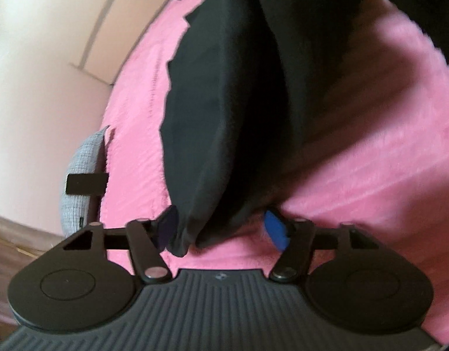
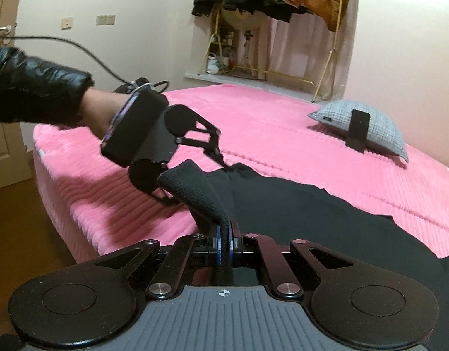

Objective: Fold clothes
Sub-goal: 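Grasp and lift the sweater corner with the right tool while the left tool grips the other side, then lower the folded sweater onto the bed and open both tools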

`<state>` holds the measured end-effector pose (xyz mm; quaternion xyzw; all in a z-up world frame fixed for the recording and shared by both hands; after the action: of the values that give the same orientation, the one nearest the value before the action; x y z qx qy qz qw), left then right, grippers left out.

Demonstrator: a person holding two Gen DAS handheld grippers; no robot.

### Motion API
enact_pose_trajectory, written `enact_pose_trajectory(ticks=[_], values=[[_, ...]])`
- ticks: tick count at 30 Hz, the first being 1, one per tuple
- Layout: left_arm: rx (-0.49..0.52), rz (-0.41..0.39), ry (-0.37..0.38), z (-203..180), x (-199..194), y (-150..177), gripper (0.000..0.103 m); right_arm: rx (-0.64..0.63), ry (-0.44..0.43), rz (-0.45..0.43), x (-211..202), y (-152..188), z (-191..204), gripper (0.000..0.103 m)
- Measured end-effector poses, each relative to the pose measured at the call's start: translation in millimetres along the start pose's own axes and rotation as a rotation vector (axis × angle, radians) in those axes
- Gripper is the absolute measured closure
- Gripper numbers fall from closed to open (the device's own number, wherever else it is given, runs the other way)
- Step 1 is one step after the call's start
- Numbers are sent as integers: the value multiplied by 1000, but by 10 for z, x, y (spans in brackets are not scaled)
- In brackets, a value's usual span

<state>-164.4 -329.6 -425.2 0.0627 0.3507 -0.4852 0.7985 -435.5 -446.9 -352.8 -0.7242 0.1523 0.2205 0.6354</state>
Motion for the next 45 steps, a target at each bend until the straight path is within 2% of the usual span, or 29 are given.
enact_pose_trajectory(ticks=[2,4,7,10,15,19,22,25,28,31,35,45], values=[[10,11,1,16,18,-25,89,-1,-3,-10,14,48,19,100],[-2,12,-15,77,-15,-87,94,14,2,-31,-16,79,-13,100],[-34,10,-49,246,-80,-246,95,44,43,-81,-192,108,-106,100],[-31,-5,-104,508,-160,-558,96,105,111,-147,-485,145,-291,100],[9,-98,-172,1041,-151,-1430,96,276,268,-246,-1079,367,-727,100],[94,-177,-155,1207,162,-2178,96,466,371,-262,-1374,772,-1154,100],[158,-204,-81,1138,651,-2636,96,631,401,-234,-1412,1172,-1484,100],[227,-204,-1,924,1097,-2958,96,780,390,-190,-1373,1553,-1726,100],[298,-185,53,687,1483,-3086,96,831,384,-177,-1384,1717,-1790,100],[305,-185,80,639,1679,-3117,96,830,390,-179,-1443,1767,-1782,101],[302,-225,54,659,1659,-3233,96,812,421,-188,-1504,1746,-1727,101],[273,-271,87,558,1903,-3443,97,858,475,-163,-1461,1905,-1738,101]])
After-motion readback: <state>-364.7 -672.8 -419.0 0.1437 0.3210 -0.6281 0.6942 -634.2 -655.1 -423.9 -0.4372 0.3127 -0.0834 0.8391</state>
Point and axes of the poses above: each gripper's, at about its wrist camera, not at the fingertips, and x roughly the way its jaws point, z to its left, y to its underside, the point moved 1 cm from there along x, roughly the way its jaws point, and after that the axes turned 1 degree about x, right-handed, at the moved point
